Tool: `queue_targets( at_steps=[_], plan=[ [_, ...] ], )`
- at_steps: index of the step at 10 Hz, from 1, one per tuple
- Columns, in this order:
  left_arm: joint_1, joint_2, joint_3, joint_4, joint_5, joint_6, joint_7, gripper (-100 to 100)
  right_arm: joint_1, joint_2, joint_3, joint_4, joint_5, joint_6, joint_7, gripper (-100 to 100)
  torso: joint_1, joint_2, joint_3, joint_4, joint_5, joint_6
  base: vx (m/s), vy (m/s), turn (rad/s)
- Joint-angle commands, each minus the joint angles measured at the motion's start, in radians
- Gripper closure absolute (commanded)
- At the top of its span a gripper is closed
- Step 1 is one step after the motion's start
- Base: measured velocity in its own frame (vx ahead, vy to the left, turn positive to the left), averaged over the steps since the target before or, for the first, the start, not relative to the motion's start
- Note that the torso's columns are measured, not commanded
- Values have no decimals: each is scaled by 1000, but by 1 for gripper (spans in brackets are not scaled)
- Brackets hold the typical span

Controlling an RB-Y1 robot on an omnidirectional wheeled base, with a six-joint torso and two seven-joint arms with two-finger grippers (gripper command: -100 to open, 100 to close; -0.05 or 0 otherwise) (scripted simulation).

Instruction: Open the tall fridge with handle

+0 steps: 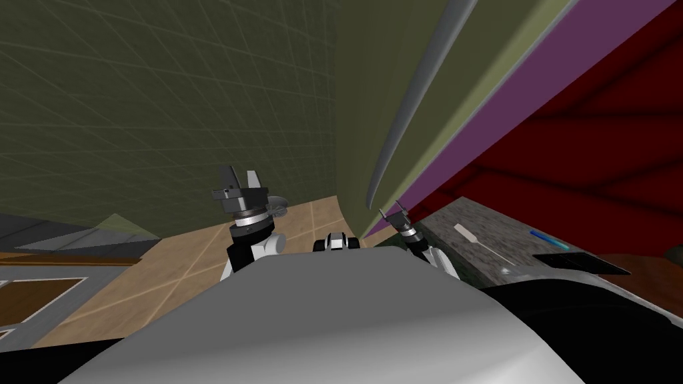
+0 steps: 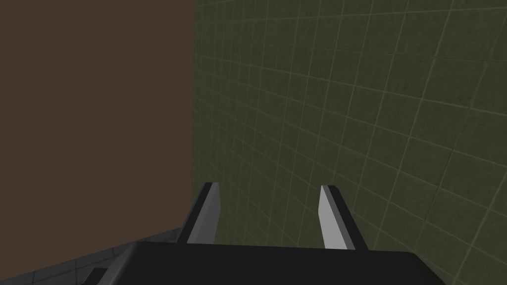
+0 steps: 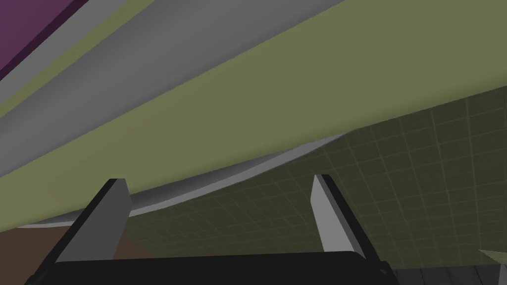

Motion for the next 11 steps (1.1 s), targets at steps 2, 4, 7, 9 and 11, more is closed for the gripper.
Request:
queue_targets(
  at_steps=[2,4,7,9,11],
  plan=[
    [0,0,0,0,0,0,0,0,0,37,-25,42,55,-27,93,-100,-4,-8,-4,-4,-3,-3,45,39,-16],
    [0,0,0,0,0,0,0,0,0,81,-42,65,88,-45,147,-100,-4,-13,-7,-7,-6,-6,42,53,-19],
    [0,0,0,0,0,0,0,0,0,169,-58,86,121,-64,201,-100,-6,-21,-10,-11,-8,-9,41,38,-30],
    [0,0,0,0,0,0,0,0,1,198,-61,89,126,-67,210,-100,-4,-24,-11,-12,-9,-11,8,18,2],
    [0,0,0,0,0,0,0,0,-4,201,-75,75,114,-73,214,-100,-2,-24,-11,-12,-9,-12,-14,12,-27]
  ],
)
